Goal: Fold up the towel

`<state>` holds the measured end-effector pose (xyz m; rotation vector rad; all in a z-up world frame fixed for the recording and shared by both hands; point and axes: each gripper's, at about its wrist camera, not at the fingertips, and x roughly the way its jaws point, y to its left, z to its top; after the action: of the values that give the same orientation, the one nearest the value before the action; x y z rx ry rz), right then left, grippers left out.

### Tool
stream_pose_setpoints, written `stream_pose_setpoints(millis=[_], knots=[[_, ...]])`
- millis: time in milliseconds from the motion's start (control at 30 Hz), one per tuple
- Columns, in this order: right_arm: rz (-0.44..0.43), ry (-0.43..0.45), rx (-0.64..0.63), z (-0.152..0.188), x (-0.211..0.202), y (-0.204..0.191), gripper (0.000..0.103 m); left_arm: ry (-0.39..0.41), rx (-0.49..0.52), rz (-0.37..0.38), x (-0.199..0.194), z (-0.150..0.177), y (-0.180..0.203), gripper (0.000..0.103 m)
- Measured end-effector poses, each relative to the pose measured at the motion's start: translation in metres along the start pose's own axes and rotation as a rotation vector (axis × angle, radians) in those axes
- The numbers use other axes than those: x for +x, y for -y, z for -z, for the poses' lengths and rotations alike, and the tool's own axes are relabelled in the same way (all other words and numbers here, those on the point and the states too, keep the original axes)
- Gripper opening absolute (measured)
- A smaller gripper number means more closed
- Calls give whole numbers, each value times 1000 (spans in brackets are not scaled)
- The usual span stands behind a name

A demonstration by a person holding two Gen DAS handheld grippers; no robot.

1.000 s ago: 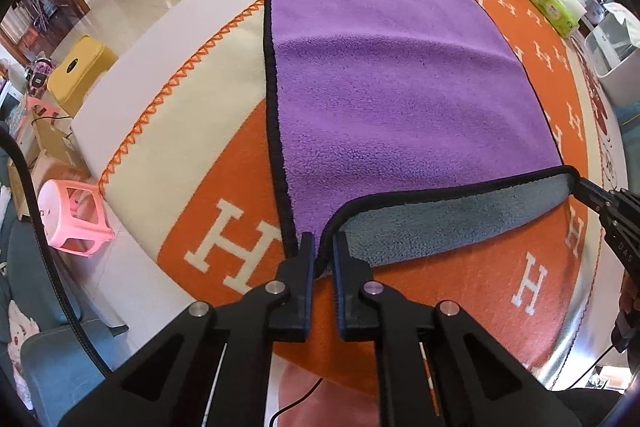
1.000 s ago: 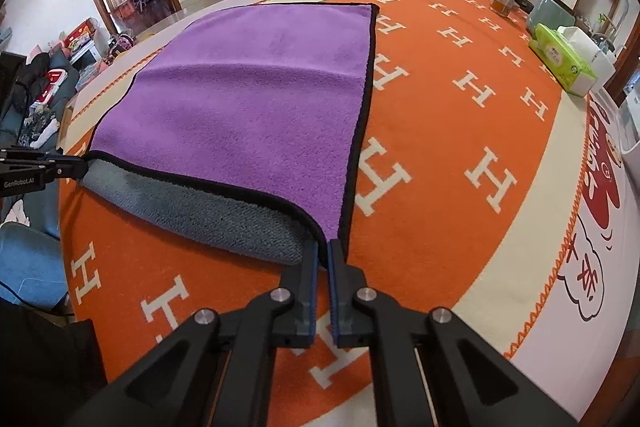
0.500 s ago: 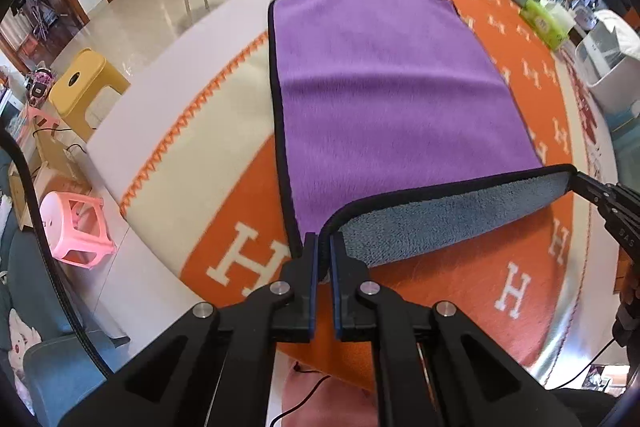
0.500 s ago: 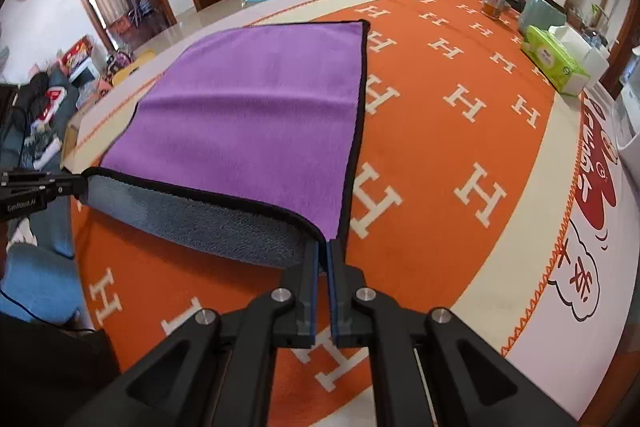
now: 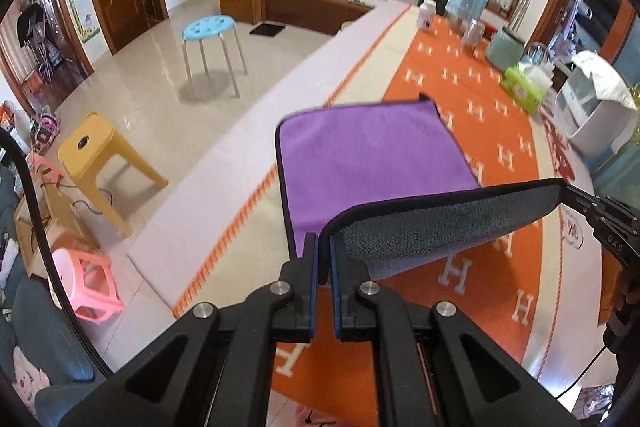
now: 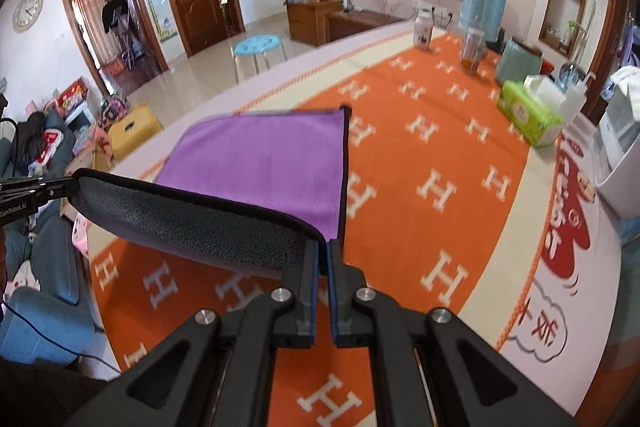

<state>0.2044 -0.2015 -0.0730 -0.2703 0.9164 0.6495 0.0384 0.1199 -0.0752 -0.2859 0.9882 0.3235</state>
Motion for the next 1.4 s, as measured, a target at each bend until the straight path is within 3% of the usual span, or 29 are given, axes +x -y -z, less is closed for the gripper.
stream_pose_setpoints(millis=[267, 567, 867, 1100, 1167, 1200, 1233, 1267, 1333, 1400], knots=[[27, 118, 7, -48, -13, -3, 4, 97, 8, 4, -16, -45, -9, 3], [61, 211, -10, -97, -2, -11, 4, 178, -4, -31, -3, -89, -23, 3], [147, 256, -48, -123, 36, -24, 4, 175, 6, -51, 44, -117, -34, 4], [157, 263, -38, -135, 64, -29, 4, 145, 16, -39, 81, -133, -44, 5], [161, 254, -30, -136, 73, -30, 6, 139, 11, -48, 90, -136, -45, 12], [161, 247, -26, -137, 78, -30, 6, 133, 6, -48, 94, -139, -46, 26], [160, 239, -24, -139, 83, -30, 9, 127, 0, -42, 99, -141, -49, 33], [159, 227, -21, -140, 88, -30, 13, 127, -3, -36, 101, -141, -50, 34], [155, 201, -7, -140, 97, -30, 39, 117, -4, -26, 106, -142, -52, 38], [164, 189, 3, -140, 102, -31, 47, 105, -11, -24, 108, -141, -53, 44]])
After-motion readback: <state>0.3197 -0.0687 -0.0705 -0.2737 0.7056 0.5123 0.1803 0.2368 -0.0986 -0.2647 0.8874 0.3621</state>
